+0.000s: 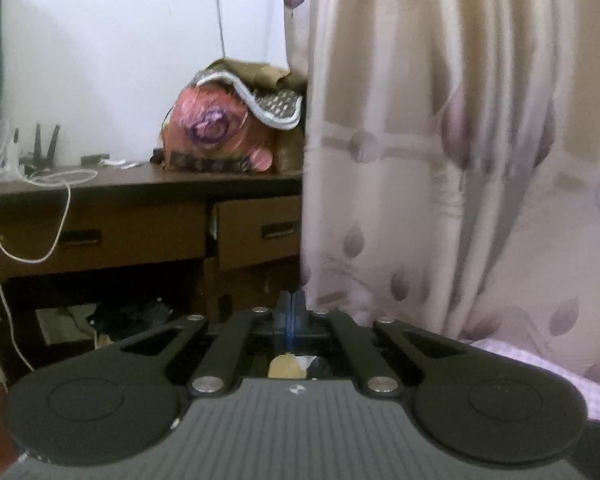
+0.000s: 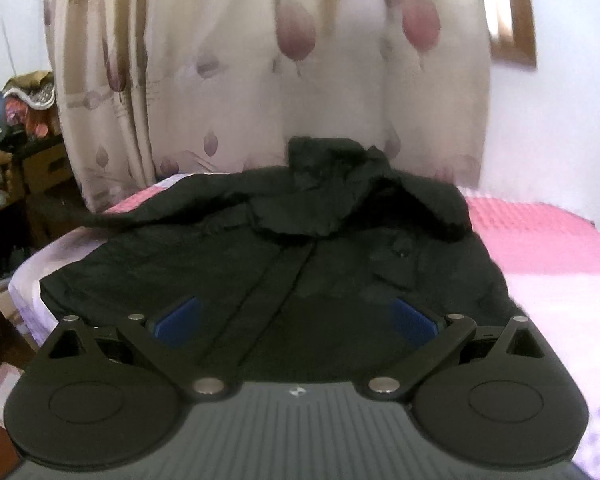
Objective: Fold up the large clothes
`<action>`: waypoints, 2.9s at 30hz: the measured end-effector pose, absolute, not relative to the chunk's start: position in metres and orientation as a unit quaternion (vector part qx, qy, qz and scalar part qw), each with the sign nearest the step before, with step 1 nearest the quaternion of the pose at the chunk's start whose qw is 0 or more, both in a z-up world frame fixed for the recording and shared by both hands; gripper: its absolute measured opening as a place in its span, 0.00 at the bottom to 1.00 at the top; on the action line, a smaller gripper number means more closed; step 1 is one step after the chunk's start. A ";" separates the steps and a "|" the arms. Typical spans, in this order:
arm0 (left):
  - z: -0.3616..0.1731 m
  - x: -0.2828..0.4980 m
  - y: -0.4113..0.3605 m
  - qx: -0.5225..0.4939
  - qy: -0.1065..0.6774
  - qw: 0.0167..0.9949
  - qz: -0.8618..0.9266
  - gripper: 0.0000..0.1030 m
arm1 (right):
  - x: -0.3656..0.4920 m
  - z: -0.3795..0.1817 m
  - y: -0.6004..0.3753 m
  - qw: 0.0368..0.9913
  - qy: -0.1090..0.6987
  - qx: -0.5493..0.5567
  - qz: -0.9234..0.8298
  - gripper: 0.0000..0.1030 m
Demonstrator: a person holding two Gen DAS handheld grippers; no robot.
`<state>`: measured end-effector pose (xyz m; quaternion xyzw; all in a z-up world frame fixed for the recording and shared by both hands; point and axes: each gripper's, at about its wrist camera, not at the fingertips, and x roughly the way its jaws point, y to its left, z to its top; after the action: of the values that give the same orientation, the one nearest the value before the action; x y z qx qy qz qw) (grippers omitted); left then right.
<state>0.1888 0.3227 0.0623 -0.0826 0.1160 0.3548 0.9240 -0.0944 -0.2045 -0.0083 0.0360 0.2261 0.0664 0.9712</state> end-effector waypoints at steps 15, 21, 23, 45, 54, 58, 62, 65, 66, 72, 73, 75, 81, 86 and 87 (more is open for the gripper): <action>-0.013 0.083 0.126 -0.076 0.102 0.992 0.016 0.82 | 0.089 -0.034 -0.139 0.941 0.206 -0.214 0.162 1.00; -0.062 0.096 0.084 -0.054 0.137 0.989 -0.022 0.87 | 0.161 -0.074 -0.111 0.905 0.222 -0.338 0.136 0.76; -0.076 0.108 0.087 -0.058 0.163 0.985 -0.008 0.87 | 0.183 -0.082 -0.116 0.892 0.254 -0.356 0.116 0.12; -0.102 0.114 0.085 -0.027 0.204 0.978 0.037 0.94 | 0.121 -0.048 -0.648 0.917 0.268 0.038 -0.293 0.09; -0.074 0.085 0.102 -0.035 0.207 0.977 0.024 0.99 | 0.027 -0.089 -0.644 0.910 0.190 0.209 -0.303 0.72; -0.063 0.063 0.127 -0.037 0.197 0.979 0.036 1.00 | -0.020 -0.079 -0.593 0.932 0.190 0.288 -0.108 0.76; -0.065 0.050 0.153 -0.037 0.212 0.976 0.047 1.00 | -0.041 -0.092 -0.503 0.939 0.237 0.246 0.028 0.99; -0.071 0.048 0.167 -0.048 0.231 0.971 0.042 0.99 | -0.045 -0.115 -0.459 0.929 0.283 0.231 0.058 0.99; -0.074 0.049 0.169 -0.055 0.239 0.969 0.036 0.99 | -0.046 -0.122 -0.449 0.922 0.293 0.244 0.070 0.99; -0.100 0.070 0.168 -0.105 0.325 0.938 -0.062 0.33 | -0.037 -0.134 -0.406 0.916 0.317 0.228 0.091 0.27; -0.098 0.068 0.168 -0.116 0.320 0.938 -0.072 0.21 | -0.038 -0.132 -0.404 0.917 0.313 0.228 0.092 0.20; -0.091 0.062 0.168 -0.128 0.313 0.938 -0.079 0.14 | -0.044 -0.131 -0.395 0.922 0.308 0.218 0.090 0.14; -0.063 0.021 0.170 -0.127 0.298 0.940 -0.105 0.12 | -0.094 -0.102 -0.402 0.923 0.282 0.241 0.103 0.11; -0.075 -0.005 0.171 -0.093 0.317 0.938 -0.108 0.17 | -0.115 -0.114 -0.402 0.909 0.319 0.252 0.091 0.13; -0.076 -0.009 0.174 -0.093 0.315 0.939 -0.103 0.23 | -0.117 -0.121 -0.404 0.901 0.331 0.265 0.093 0.13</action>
<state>-0.0087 0.1738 -0.0759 -0.0925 0.3145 -0.1030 0.9391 -0.1166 -0.4044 -0.1212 0.2646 0.3307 0.0934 0.9010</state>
